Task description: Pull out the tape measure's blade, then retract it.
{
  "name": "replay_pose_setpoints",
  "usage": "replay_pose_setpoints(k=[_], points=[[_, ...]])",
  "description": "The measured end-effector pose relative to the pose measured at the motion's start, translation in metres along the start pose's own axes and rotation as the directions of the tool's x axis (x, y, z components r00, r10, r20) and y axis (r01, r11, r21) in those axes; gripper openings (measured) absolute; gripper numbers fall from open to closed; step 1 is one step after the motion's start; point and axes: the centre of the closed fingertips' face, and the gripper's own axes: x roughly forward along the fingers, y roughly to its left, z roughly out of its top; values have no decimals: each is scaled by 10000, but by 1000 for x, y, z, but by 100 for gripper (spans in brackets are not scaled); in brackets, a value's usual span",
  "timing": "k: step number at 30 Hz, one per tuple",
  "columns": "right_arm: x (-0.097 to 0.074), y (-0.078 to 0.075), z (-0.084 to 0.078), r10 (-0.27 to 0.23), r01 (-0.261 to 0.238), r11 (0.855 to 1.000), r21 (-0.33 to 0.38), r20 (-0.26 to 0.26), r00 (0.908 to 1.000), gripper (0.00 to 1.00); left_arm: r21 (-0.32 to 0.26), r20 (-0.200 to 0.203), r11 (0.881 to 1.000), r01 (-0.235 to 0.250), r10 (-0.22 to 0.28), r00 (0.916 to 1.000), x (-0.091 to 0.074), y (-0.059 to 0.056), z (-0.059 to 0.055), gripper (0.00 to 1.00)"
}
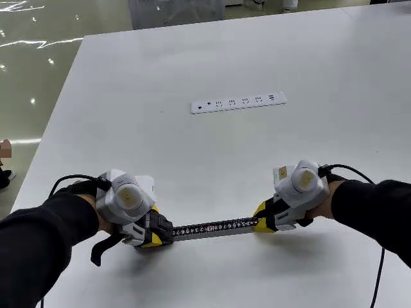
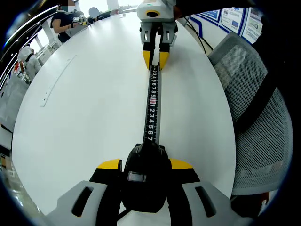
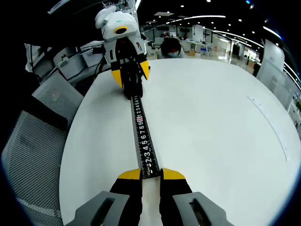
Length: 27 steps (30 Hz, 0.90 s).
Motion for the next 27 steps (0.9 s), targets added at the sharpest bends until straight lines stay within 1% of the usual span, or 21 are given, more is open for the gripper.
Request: replay_pose_setpoints(k=[16, 27], points=[[-4, -2, -7, -11, 12, 10000, 70, -35, 10000, 9, -22, 4, 10000, -2, 2, 10000, 0, -1, 0, 31], [-11, -3, -14, -68, 68, 9999, 121, -16, 10000, 9, -12, 13, 10000, -24, 24, 10000, 0, 0, 0, 31]])
